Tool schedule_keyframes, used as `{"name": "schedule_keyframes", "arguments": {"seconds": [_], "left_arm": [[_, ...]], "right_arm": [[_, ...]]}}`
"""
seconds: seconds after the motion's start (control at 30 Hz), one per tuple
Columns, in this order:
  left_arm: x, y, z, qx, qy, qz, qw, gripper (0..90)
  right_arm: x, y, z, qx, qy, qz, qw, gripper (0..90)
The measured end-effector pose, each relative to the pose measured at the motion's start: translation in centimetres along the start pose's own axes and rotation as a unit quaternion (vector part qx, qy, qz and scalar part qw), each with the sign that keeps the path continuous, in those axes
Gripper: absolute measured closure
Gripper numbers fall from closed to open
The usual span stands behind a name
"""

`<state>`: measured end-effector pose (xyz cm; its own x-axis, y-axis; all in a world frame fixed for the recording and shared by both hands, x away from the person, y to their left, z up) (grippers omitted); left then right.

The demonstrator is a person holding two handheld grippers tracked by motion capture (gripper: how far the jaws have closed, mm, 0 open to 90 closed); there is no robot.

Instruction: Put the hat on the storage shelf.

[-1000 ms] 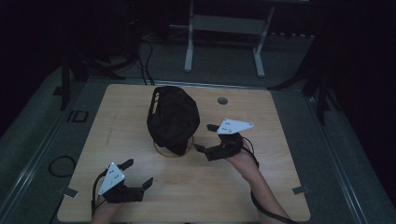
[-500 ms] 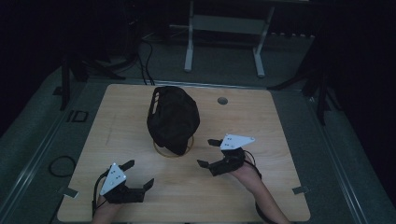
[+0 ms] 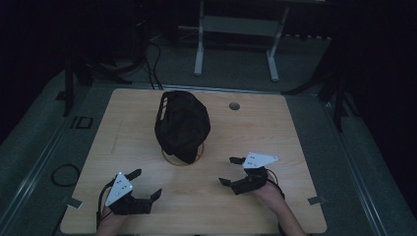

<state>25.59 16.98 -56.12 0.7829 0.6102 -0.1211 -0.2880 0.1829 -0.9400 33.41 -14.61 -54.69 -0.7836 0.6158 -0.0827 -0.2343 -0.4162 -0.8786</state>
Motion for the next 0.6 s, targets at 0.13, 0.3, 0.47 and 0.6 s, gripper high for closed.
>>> {"name": "schedule_keyframes", "arguments": {"seconds": [0.13, 0.3, 0.47, 0.6], "left_arm": [[0.0, 0.1, -0.1, 0.001, 0.001, 0.002, 1.0000, 2.8], [0.0, 0.2, -0.2, 0.004, 0.005, 0.004, 1.0000, 2.8], [-0.1, 0.3, -0.3, 0.003, 0.008, 0.007, 0.9999, 2.8], [-0.1, 0.3, -0.3, 0.003, 0.008, 0.007, 0.9999, 2.8]], "right_arm": [[-0.4, 1.0, 0.7, 0.004, 0.003, -0.002, 1.0000, 13.3], [-0.8, 2.0, 1.6, 0.006, 0.008, -0.006, 0.9999, 13.2], [-1.4, 3.3, 2.5, 0.018, 0.014, -0.011, 0.9997, 13.3], [-2.0, 4.3, 3.1, 0.026, 0.025, -0.015, 0.9992, 13.3]]}}
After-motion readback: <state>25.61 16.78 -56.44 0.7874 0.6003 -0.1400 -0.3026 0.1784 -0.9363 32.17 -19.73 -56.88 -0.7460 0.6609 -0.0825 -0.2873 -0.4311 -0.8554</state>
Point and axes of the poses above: each handheld gripper's, and its own axes: z roughly backward along the jaws, y roughly out of its underside, x roughly to its left, the point moved 6 cm from there along -z, roughly forward along the jaws, and after that the axes turned 15 degrees about y, right-handed, at the moved point
